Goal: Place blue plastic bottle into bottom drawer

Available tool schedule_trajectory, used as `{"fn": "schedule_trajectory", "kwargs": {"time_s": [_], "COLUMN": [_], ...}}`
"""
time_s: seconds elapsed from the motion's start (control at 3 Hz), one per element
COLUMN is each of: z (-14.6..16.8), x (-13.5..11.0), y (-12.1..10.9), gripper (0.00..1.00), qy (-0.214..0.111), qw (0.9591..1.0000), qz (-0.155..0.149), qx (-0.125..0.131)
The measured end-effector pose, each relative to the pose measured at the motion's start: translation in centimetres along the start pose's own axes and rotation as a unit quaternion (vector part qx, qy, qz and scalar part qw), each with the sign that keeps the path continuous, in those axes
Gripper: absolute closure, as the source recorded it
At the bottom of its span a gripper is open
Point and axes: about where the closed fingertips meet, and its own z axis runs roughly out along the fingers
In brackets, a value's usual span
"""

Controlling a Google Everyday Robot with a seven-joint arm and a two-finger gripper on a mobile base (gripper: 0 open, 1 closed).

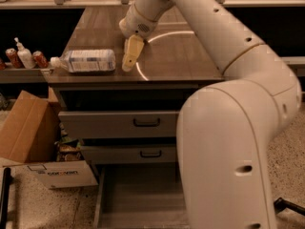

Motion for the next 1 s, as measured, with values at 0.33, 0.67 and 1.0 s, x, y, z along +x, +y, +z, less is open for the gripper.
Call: {"fn": "schedule_trajectory", "kwargs": {"time_s": [0.33,0.67,1.0], "z": [2.3,3.8,5.5], "x": [-1.8,-3.7,-4.5], "y": [-0.7,-0.8,-0.8], "gripper": [0.0,0.0,0.0], "qy": [-0.013,-0.02,-0.015], "qw": [0.9997,0.999,0.9991], "qz": [-0.018,-0.033,-0.025], "qx": [-0.01,-0.02,-0.032]}}
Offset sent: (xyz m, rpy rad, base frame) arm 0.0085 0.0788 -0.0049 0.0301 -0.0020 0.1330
